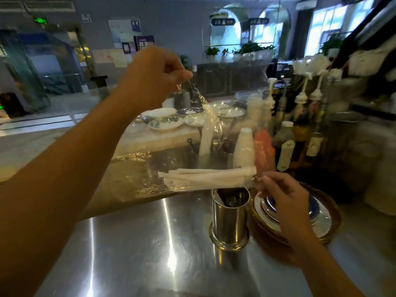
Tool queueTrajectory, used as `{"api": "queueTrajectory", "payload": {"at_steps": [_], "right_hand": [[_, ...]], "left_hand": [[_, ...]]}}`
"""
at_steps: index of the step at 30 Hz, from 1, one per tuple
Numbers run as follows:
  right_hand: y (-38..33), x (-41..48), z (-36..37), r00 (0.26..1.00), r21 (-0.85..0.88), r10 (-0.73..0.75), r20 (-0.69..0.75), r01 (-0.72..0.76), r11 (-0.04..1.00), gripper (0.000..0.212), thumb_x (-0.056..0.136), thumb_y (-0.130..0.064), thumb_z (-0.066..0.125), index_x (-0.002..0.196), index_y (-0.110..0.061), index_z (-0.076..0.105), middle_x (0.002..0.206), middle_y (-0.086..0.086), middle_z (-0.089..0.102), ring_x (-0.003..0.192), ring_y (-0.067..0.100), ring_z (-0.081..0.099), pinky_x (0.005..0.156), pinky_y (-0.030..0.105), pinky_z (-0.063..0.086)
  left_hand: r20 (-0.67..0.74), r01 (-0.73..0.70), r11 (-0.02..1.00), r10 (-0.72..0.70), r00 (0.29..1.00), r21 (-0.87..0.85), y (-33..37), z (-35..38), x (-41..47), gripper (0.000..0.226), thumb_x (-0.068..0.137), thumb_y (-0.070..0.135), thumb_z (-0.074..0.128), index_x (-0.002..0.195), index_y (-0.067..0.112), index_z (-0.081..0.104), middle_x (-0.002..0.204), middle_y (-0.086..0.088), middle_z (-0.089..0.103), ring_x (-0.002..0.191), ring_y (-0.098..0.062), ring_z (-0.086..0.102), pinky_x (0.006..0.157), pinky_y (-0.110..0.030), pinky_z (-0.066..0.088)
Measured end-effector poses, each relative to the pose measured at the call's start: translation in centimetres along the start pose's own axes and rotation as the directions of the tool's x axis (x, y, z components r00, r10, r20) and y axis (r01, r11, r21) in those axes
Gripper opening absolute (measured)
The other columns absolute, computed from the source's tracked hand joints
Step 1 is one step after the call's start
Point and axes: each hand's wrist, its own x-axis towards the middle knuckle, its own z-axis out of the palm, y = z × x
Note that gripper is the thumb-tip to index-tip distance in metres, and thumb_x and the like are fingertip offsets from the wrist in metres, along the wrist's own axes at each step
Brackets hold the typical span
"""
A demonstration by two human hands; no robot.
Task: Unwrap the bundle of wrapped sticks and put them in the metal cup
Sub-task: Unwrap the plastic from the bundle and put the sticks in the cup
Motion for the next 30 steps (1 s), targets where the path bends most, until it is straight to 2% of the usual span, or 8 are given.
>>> {"api": "queueTrajectory", "payload": {"at_steps": [4,7,10,14,18,24,27,30], "right_hand": [[-1.8,1.4,-3.5,0.989,-0.08,-0.08,-0.126,0.07,0.994,0.019,0.085,-0.012,0.057,0.079,-0.029,0.064,0.064,-0.007,0.067,0.06,0.005,0.062,0.058,0.014,0.052],[-3.4,2.1,-6.3,0.967,-0.083,-0.101,-0.233,0.083,0.993,0.02,0.085,-0.011,0.058,0.078,-0.029,0.064,0.061,-0.013,0.067,0.056,0.003,0.06,0.055,0.013,0.051],[-5.2,2.0,-8.8,0.947,-0.118,-0.144,-0.287,0.114,0.986,0.017,0.086,-0.012,0.057,0.08,-0.026,0.064,0.06,-0.012,0.066,0.055,0.003,0.058,0.054,0.013,0.05],[-6.9,1.5,-11.2,0.917,-0.184,-0.167,-0.361,0.105,0.977,0.011,0.086,-0.014,0.056,0.085,-0.02,0.065,0.058,-0.016,0.065,0.053,-0.002,0.057,0.051,0.009,0.048],[-8.0,0.8,-12.9,0.888,-0.262,-0.209,-0.41,0.104,0.959,0.014,0.087,-0.016,0.055,0.084,-0.026,0.064,0.067,-0.007,0.063,0.057,-0.002,0.058,0.054,0.01,0.049],[-9.3,-0.1,-15.1,0.879,-0.336,-0.204,-0.432,0.053,0.94,0.01,0.087,-0.021,0.055,0.086,-0.027,0.063,0.074,-0.001,0.061,0.067,0.013,0.058,0.062,0.026,0.049],[-9.6,-0.3,-15.5,0.88,-0.361,-0.219,-0.422,0.059,0.931,0.01,0.088,-0.019,0.054,0.093,-0.018,0.062,0.075,-0.002,0.061,0.069,0.012,0.059,0.063,0.02,0.051],[-9.6,-0.1,-15.7,0.88,-0.377,-0.218,-0.422,0.049,0.925,0.011,0.088,-0.02,0.053,0.095,-0.018,0.061,0.077,-0.002,0.062,0.069,0.009,0.059,0.064,0.017,0.051]], "left_hand": [[-0.026,-0.036,0.991,0.033,0.999,-0.131,2.0,1.1,1.4,0.02,0.089,0.027,0.054,0.091,0.008,0.062,0.08,-0.007,0.061,0.064,-0.002,0.055,0.068,-0.014,0.045],[-0.032,-0.079,0.973,0.073,0.997,-0.219,3.9,1.9,2.5,0.016,0.088,0.027,0.056,0.09,0.013,0.061,0.075,-0.002,0.061,0.056,0.006,0.057,0.058,-0.004,0.045],[-0.046,-0.126,0.957,0.118,0.992,-0.26,5.6,2.9,3.5,0.012,0.088,0.028,0.055,0.089,0.017,0.06,0.075,0.0,0.061,0.056,0.004,0.056,0.054,0.003,0.04],[-0.059,-0.161,0.928,0.15,0.987,-0.336,7.3,4.5,4.7,0.019,0.089,0.027,0.055,0.093,0.01,0.062,0.071,0.003,0.059,0.048,0.012,0.054,0.051,0.0,0.041],[-0.085,-0.197,0.881,0.177,0.98,-0.43,8.9,6.1,5.5,0.025,0.089,0.025,0.056,0.092,0.001,0.063,0.078,-0.007,0.062,0.05,0.01,0.055,0.055,-0.003,0.045],[-0.089,-0.232,0.832,0.217,0.972,-0.505,9.8,8.1,5.7,0.024,0.089,0.023,0.056,0.088,0.001,0.065,0.078,-0.011,0.065,0.051,0.008,0.056,0.057,-0.005,0.045],[-0.086,-0.216,0.822,0.201,0.976,-0.527,9.7,8.7,5.7,0.02,0.088,0.024,0.058,0.087,0.005,0.065,0.074,-0.008,0.065,0.051,0.008,0.057,0.058,-0.007,0.048],[-0.081,-0.196,0.809,0.182,0.98,-0.554,9.2,9.2,5.6,0.018,0.088,0.023,0.058,0.087,0.006,0.064,0.07,-0.002,0.062,0.051,0.008,0.058,0.055,-0.005,0.047]]}}
